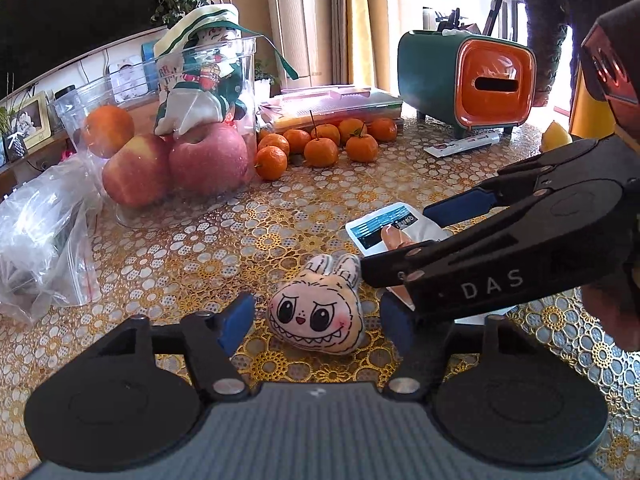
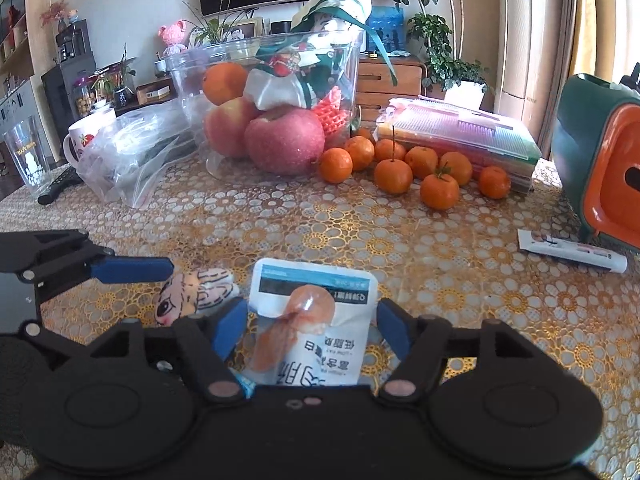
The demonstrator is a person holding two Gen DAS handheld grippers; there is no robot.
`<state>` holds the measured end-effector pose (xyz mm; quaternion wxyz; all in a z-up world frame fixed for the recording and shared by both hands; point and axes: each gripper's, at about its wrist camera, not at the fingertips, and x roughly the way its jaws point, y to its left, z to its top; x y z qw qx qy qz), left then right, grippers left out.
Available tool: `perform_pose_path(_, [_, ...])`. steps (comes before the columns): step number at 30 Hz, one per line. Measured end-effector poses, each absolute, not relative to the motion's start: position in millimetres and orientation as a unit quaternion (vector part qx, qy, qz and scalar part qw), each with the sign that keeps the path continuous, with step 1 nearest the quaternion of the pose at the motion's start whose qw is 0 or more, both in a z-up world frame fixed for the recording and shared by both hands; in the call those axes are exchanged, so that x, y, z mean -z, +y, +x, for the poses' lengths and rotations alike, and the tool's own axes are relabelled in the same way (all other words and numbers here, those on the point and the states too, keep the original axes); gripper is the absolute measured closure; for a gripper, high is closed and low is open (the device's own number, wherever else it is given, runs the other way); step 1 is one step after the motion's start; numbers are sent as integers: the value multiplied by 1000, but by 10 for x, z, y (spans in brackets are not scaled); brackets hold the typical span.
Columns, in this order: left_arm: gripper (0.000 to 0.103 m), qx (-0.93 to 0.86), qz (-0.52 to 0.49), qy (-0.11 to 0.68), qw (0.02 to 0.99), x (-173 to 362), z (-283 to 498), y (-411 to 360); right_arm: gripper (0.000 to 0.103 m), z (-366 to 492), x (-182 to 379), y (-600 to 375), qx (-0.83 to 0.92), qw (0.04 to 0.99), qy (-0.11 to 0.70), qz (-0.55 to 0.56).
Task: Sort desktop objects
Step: 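Grasp the plush doll with the left tool while the right tool grasps the white packet, then carry the plush doll and white packet with both tools over the red box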
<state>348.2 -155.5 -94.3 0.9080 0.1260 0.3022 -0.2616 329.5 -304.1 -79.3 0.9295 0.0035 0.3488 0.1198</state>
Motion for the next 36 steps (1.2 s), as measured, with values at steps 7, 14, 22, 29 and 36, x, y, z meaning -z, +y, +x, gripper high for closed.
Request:
perform_pose_path(7, [54,267,116,304,907,934,3456,-1570,37,3284,811,-3030,-118,932,341,11])
perform_pose_path(14, [55,268,106,305,908,859,3357,-1543,42,3169,751,-3058,-111,935,337,16])
perform_pose_path(22, [55,270,96,305,908,664,3035,-1475,42,2806,554,-3061,-116,938,327,17])
perform_pose_path(29, [55,266,91,308,909,550,2581,-1323,42,2330,416,-2943,-127,937,326,11])
perform_pose_path(36, [55,249,81,309,914,410,2080,-1084,42,1901,262,-2746,-146,937,317,4])
